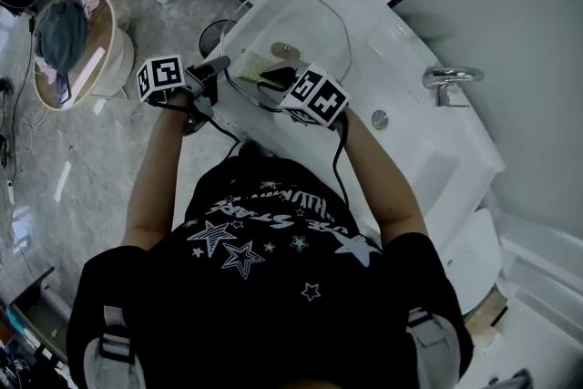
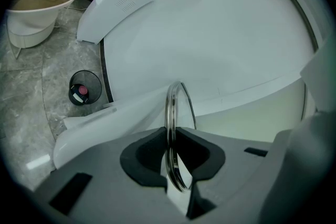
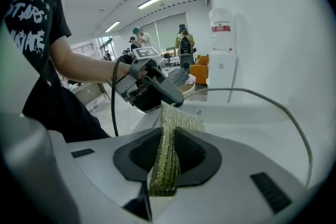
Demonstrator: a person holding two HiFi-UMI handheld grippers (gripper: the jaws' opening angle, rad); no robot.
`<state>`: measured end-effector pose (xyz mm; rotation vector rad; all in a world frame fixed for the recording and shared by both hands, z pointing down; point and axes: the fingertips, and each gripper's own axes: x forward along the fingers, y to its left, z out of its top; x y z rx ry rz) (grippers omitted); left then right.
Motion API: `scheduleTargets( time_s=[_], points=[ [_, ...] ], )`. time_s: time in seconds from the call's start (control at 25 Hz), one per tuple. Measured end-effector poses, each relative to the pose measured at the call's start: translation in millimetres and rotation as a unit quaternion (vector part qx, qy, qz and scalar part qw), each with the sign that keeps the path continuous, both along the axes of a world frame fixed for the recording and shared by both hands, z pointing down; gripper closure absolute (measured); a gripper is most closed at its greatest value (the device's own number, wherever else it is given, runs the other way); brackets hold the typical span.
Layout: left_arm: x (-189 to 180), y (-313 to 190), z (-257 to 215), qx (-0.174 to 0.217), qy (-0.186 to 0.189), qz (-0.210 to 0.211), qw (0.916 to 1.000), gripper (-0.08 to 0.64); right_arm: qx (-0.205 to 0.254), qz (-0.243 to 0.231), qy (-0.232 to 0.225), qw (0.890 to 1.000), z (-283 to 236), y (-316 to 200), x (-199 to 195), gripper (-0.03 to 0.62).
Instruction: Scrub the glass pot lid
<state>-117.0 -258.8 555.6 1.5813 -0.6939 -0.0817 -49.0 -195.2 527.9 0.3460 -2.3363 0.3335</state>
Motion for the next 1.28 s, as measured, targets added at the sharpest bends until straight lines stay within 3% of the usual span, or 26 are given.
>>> scheduleTargets(
  time_s=[0.44,0.68,0.92,1.12,1.28],
  points=[
    [-1,-1,2,-0.001,-0.007,-0.007,1.0,0.497,-0.108,-0.006,-0.099,0.989,-24,27,-17,0.515],
    [0,0,2,0.001,-0.005,-0.007,1.0,0.497,-0.128,0.014,-0.138,0.982,-35,25,-13,0.515],
    [0,1,2,0.002,-0.004,-0.008,1.0,0.497,-0.069,0.043,-0.12,0.989,-43,2,7,0.52],
    [0,1,2,0.003,-0.004,-0.009,1.0,0.497,0.02,0.051,-0.059,0.997,-50,-34,34,0.52],
    [0,1,1,0.005,-0.005,-0.009,0.9999,0.497,0.098,0.061,0.017,0.993,-48,-68,58,0.522]
  ],
)
